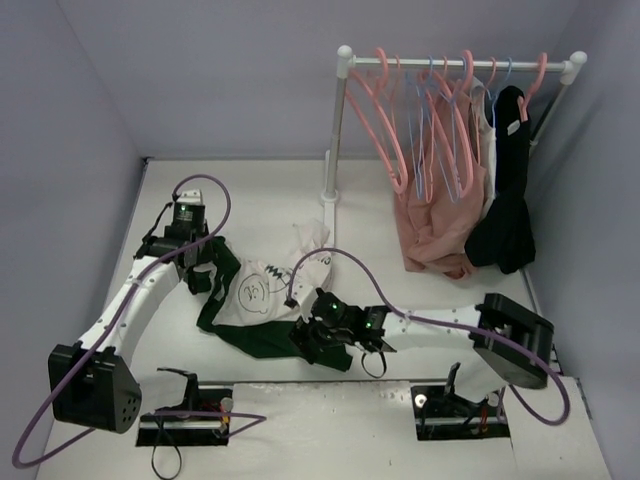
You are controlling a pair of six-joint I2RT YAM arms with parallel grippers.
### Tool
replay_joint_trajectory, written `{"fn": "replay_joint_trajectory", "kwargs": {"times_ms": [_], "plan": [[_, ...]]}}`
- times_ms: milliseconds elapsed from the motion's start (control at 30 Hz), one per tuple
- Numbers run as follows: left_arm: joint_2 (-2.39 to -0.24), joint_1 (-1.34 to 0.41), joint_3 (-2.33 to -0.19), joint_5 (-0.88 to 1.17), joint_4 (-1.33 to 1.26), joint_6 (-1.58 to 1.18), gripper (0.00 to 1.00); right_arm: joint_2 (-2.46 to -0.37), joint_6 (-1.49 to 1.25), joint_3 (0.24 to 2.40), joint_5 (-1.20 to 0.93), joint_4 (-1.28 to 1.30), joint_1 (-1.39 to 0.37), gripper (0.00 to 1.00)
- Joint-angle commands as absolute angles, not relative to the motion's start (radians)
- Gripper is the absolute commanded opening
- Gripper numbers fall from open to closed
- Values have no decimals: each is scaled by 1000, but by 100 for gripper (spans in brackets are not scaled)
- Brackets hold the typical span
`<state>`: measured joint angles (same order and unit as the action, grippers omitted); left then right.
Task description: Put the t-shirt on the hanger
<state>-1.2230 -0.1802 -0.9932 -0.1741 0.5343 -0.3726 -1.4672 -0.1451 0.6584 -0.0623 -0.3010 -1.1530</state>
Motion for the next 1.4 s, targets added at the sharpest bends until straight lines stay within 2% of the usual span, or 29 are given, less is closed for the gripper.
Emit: {"fn": "replay_joint_trajectory", "kwargs": {"times_ms": [0,100,133,200,233,267,400,567,633,700,767,800,900,967,1067,1133,1233,1367], "plan": [[-1193,-164,-1023,-175,496,-390,0,-1572,-99,716,-98,-358,-1158,89],[-1173,-153,-1013,-182,497,-382,0,-1605,-81,726,-78,-359,-1156,78],[-1168,-150,-1010,-185,498,-380,0,-1609,-77,727,-75,-359,-1153,67],[-1157,-146,-1005,-192,499,-376,0,-1604,-78,728,-50,-358,-1142,29],[-1150,-144,-1001,-196,499,-372,0,-1585,-79,727,-37,-352,-1128,5],[-1142,-143,-999,-202,502,-371,0,-1556,-78,726,-20,-340,-1116,0],[-1115,-143,-986,-227,518,-367,0,-1418,-49,750,45,-230,-972,0],[-1115,-144,-958,-218,558,-401,0,-1298,-13,839,42,-119,-674,1],[-1114,-145,-942,-195,569,-417,0,-1313,-21,872,39,-105,-596,7],[-1112,-146,-928,-161,571,-427,0,-1357,-52,913,54,-97,-555,25],[-1114,-147,-936,-140,569,-417,18,-1397,-77,948,50,-94,-546,43],[-1110,-147,-951,-129,571,-411,23,-1411,-89,966,33,-92,-552,50],[-1089,-154,-990,-111,578,-368,52,-1410,-90,998,26,-92,-617,68],[-1059,-165,-1014,-105,590,-343,59,-1396,-85,1004,68,-94,-703,77],[-1006,-181,-1024,-132,606,-327,68,-1382,-112,1005,148,-101,-828,79],[-965,-192,-1012,-142,613,-316,68,-1384,-146,990,203,-121,-910,78],[-925,-205,-976,-137,612,-315,68,-1423,-241,970,263,-175,-1037,71],[-901,-207,-924,-119,612,-306,65,-1531,-371,941,290,-256,-1108,59]]}}
